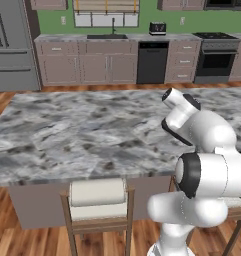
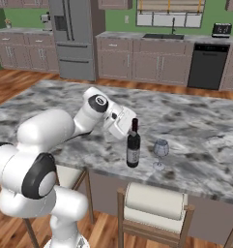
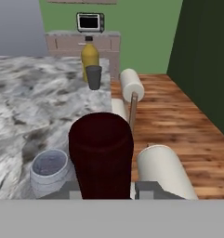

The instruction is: There is a wine glass and glass cup on the dining counter. Place the wine bottle next to the wine glass and the juice bottle next to the glass cup.

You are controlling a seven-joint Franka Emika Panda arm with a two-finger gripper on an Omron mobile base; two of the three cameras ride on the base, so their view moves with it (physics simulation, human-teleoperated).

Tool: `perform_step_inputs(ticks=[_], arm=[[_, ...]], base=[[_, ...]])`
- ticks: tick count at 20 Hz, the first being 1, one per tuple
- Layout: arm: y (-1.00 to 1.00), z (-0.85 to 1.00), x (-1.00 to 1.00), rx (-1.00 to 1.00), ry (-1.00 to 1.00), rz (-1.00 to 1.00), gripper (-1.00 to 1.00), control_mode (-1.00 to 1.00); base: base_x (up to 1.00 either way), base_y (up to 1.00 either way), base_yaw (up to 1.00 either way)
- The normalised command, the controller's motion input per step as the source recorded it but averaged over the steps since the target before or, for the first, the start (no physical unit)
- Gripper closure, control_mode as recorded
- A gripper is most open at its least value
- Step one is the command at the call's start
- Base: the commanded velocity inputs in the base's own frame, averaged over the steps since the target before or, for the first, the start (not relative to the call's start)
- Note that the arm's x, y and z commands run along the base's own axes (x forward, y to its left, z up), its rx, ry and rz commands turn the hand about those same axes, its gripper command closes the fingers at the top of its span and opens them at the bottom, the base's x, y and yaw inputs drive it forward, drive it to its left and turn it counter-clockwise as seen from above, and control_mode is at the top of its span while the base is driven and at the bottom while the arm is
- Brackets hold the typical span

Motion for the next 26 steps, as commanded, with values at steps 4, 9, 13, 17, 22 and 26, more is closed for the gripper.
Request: perform_step_inputs(ticks=[4,9,13,17,22,26], arm=[[-0.05,-0.08,0.11,0.00,0.00,0.00,1.00,-1.00],[-0.05,-0.10,0.12,0.00,0.00,0.00,1.00,-1.00],[-0.06,-0.09,0.12,0.00,0.00,0.00,1.00,-1.00],[-0.06,-0.14,0.13,0.00,0.01,0.00,1.00,-1.00],[-0.04,-0.07,0.18,0.00,0.00,0.00,1.00,-1.00],[-0.02,-0.05,0.20,0.00,0.00,0.00,1.00,-1.00]], base=[[0.00,0.00,0.00],[0.00,0.00,0.00],[0.00,0.00,0.00],[0.00,0.00,0.00],[0.00,0.00,0.00],[0.00,0.00,0.00]])
